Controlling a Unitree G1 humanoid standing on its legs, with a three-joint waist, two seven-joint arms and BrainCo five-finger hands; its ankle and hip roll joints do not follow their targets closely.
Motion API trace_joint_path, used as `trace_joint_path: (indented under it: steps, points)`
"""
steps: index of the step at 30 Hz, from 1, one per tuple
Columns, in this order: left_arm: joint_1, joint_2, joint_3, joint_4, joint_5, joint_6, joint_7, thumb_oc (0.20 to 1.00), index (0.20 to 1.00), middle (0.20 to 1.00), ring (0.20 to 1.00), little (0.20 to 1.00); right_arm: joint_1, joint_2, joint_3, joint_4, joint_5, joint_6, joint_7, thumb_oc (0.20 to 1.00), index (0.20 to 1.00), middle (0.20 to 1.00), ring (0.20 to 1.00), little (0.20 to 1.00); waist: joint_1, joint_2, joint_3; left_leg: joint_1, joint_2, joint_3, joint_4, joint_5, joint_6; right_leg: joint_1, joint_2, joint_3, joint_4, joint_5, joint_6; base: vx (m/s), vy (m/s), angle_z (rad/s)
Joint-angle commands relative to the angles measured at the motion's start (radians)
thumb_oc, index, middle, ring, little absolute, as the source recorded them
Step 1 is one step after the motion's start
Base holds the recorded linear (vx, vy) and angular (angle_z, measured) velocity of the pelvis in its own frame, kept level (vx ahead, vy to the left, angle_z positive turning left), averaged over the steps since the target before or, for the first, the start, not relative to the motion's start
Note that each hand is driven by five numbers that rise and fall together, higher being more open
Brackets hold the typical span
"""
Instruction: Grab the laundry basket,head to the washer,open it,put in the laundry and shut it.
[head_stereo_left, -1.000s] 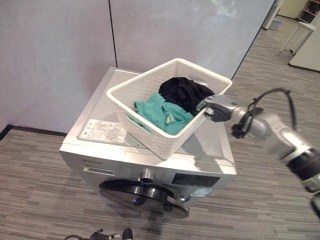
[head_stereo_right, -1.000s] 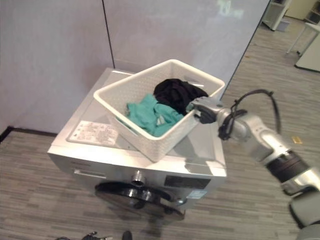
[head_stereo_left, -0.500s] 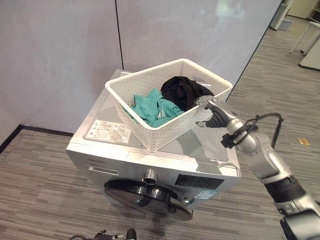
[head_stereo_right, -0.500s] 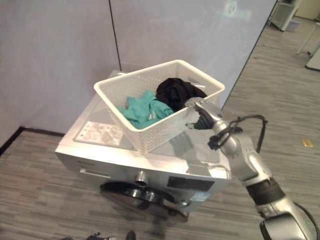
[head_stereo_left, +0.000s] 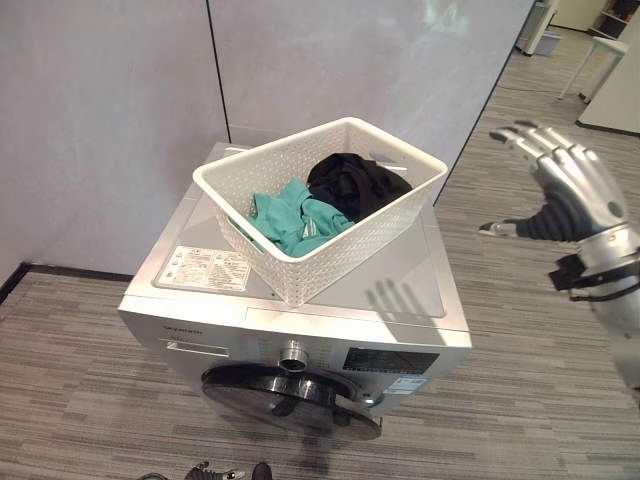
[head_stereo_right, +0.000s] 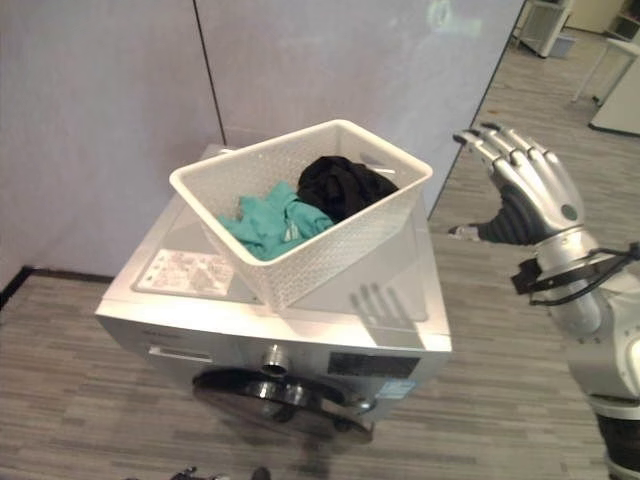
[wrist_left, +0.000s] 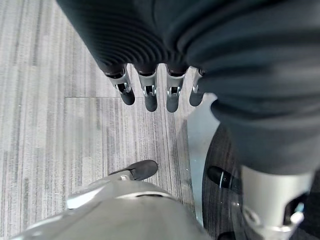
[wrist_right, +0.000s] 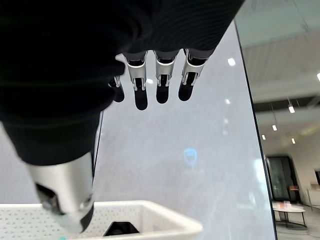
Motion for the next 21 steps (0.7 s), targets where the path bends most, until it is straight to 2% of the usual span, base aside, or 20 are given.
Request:
trace_joint_path:
  steps: [1,3,4,5,7,9,11,14,21]
  points:
    - [-0.025,0.041,-0.010,0.054,0.014,-0.049,-0.005,1.000,1.000,1.000,1.000,1.000,-0.138,-0.112,0.064,-0.062,0.150,-0.123,-0.014,1.000,1.000,1.000,1.000,1.000,0.042,-0.081,-0.037,0.051,-0.029,-0.017,0.004,-0.073,-0.014,0.009,-0.041,0.126,-0.082,0.177,0.107,0.00,0.000,0.00]
    - [-0.021,0.045,-0.022,0.060,0.005,-0.056,-0.010,1.000,1.000,1.000,1.000,1.000,-0.231,-0.185,0.150,-0.013,0.207,-0.137,-0.015,1.000,1.000,1.000,1.000,1.000,0.053,-0.086,-0.035,0.049,-0.029,-0.017,0.004,-0.071,-0.015,0.006,-0.040,0.125,-0.085,0.179,0.108,-0.01,-0.001,-0.02]
    - [-0.021,0.043,-0.019,0.060,0.004,-0.056,-0.010,1.000,1.000,1.000,1.000,1.000,-0.248,-0.187,0.167,-0.004,0.208,-0.139,-0.017,1.000,1.000,1.000,1.000,1.000,0.050,-0.084,-0.035,0.050,-0.029,-0.016,0.004,-0.071,-0.015,0.006,-0.040,0.126,-0.085,0.180,0.108,0.00,0.000,0.00]
    - [-0.017,0.049,-0.022,0.065,0.002,-0.060,-0.011,1.000,1.000,1.000,1.000,1.000,-0.304,-0.201,0.234,0.031,0.243,-0.142,-0.007,1.000,1.000,1.000,1.000,1.000,0.056,-0.086,-0.032,0.049,-0.028,-0.015,0.004,-0.070,-0.016,0.005,-0.040,0.126,-0.087,0.181,0.108,0.00,0.000,0.00]
    - [-0.011,0.057,-0.025,0.088,-0.008,-0.063,-0.018,1.000,1.000,1.000,1.000,1.000,-0.448,-0.199,0.409,0.129,0.353,-0.148,0.020,1.000,1.000,1.000,1.000,1.000,0.072,-0.090,-0.026,0.047,-0.028,-0.015,0.004,-0.067,-0.019,0.005,-0.040,0.122,-0.089,0.182,0.107,0.00,0.000,0.00]
    - [-0.009,0.058,-0.026,0.094,-0.010,-0.064,-0.021,1.000,1.000,1.000,1.000,1.000,-0.477,-0.195,0.452,0.159,0.366,-0.142,0.027,1.000,1.000,1.000,1.000,1.000,0.075,-0.090,-0.025,0.045,-0.028,-0.016,0.004,-0.066,-0.020,0.004,-0.040,0.119,-0.089,0.182,0.106,0.00,0.000,0.00]
    - [-0.008,0.061,-0.025,0.107,-0.023,-0.068,-0.025,1.000,1.000,1.000,1.000,1.000,-0.542,-0.177,0.550,0.242,0.379,-0.119,0.052,1.000,1.000,1.000,1.000,1.000,0.088,-0.091,-0.020,0.040,-0.030,-0.022,0.004,-0.062,-0.021,0.002,-0.043,0.110,-0.091,0.185,0.106,0.01,0.006,0.05]
    - [-0.008,0.060,-0.020,0.119,-0.031,-0.062,-0.031,1.000,1.000,1.000,1.000,1.000,-0.612,-0.172,0.635,0.294,0.437,-0.092,0.090,1.000,1.000,1.000,1.000,1.000,0.092,-0.089,-0.018,0.031,-0.032,-0.027,0.004,-0.058,-0.023,0.001,-0.044,0.103,-0.096,0.188,0.106,0.00,0.002,0.07]
    - [0.000,0.060,-0.007,0.140,-0.039,-0.056,-0.050,1.000,1.000,1.000,1.000,1.000,-0.619,-0.205,0.683,0.310,0.510,-0.059,0.177,1.000,1.000,1.000,1.000,1.000,0.089,-0.088,-0.017,0.022,-0.036,-0.039,0.004,-0.053,-0.027,0.000,-0.047,0.089,-0.095,0.189,0.105,0.01,0.001,0.14]
